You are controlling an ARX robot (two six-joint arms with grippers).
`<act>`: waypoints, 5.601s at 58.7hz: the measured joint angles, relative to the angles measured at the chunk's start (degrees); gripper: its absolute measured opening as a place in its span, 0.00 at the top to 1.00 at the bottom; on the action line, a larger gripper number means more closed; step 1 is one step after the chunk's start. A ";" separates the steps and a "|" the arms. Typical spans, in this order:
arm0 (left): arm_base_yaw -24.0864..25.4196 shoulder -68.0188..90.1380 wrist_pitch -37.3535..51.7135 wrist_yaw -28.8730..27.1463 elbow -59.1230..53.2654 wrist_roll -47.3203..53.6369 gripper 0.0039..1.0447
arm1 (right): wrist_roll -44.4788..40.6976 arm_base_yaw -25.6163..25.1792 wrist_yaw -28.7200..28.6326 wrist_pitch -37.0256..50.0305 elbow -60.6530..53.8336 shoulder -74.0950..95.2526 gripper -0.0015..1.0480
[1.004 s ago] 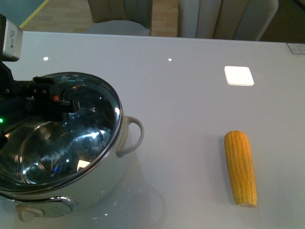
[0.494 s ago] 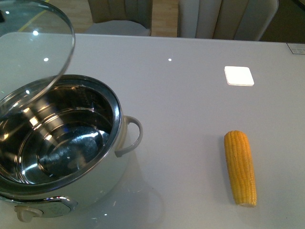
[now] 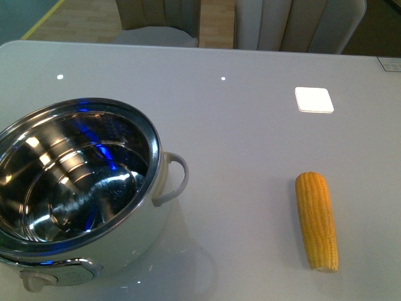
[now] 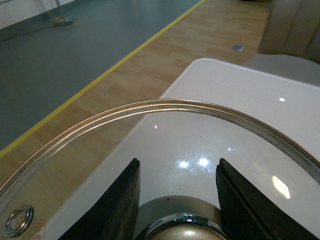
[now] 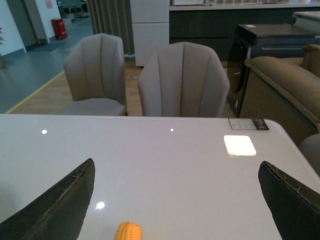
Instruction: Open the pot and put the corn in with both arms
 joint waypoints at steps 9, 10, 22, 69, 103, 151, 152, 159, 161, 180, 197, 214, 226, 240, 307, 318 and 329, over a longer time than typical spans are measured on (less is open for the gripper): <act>4.52 14.16 4.28 0.33 3.21 -2.67 0.62 | 0.00 0.00 0.00 0.00 0.00 0.00 0.08; 4.46 14.67 4.81 0.31 3.63 -2.69 0.62 | 0.00 0.00 -0.02 0.00 0.00 0.00 0.08; 4.33 25.79 6.45 0.87 11.78 -2.64 0.62 | 0.00 0.00 0.09 0.00 0.00 -0.02 0.08; 5.25 41.88 6.21 4.57 28.33 -0.66 0.62 | 0.00 0.00 0.00 0.00 0.00 -0.02 0.08; 5.05 39.56 7.23 5.79 23.89 -0.90 0.09 | 0.00 0.00 0.00 0.00 0.00 -0.02 0.08; -6.47 -21.31 0.72 1.97 -10.05 -16.28 0.06 | 0.00 0.00 0.00 0.00 0.00 -0.02 0.08; -6.58 -22.36 0.39 1.97 -10.91 -16.48 0.06 | 0.00 0.00 0.00 0.00 0.00 -0.02 0.08; -7.30 -28.63 -2.25 2.38 -15.28 -16.87 0.06 | 0.00 0.00 0.00 0.00 0.00 -0.02 0.08; -7.63 -30.40 -2.86 2.60 -16.31 -16.90 0.06 | 0.00 0.00 0.00 0.00 0.00 -0.04 0.08; -10.86 -42.38 -7.93 2.93 -23.98 -15.87 0.06 | 0.00 0.00 0.00 0.00 0.00 -0.02 0.08; -15.61 -46.66 -10.75 0.13 -26.36 -16.00 0.06 | 0.00 0.00 0.00 0.00 0.00 -0.02 0.08; -15.98 -46.77 -9.46 2.03 -27.06 -14.86 0.09 | 0.00 0.00 0.00 0.00 0.00 -0.02 0.08; -18.36 -53.46 -8.46 6.51 -30.73 -5.51 0.45 | 0.00 0.00 0.02 0.00 0.00 -0.02 0.08; -21.90 -65.99 -18.62 3.17 -32.94 -4.04 0.90 | 0.00 0.00 0.00 0.00 0.00 -0.04 0.08; -27.78 -99.54 -50.05 -2.60 -33.62 -3.85 0.97 | 0.00 0.00 0.07 0.00 0.00 -0.04 0.08; -27.78 -108.08 -60.28 -2.58 -33.59 -3.82 0.97 | 0.00 0.00 0.07 0.00 0.00 -0.02 0.08; -27.78 -110.20 -61.05 -2.58 -33.59 -3.82 0.97 | 0.00 0.00 0.07 0.00 0.00 -0.02 0.08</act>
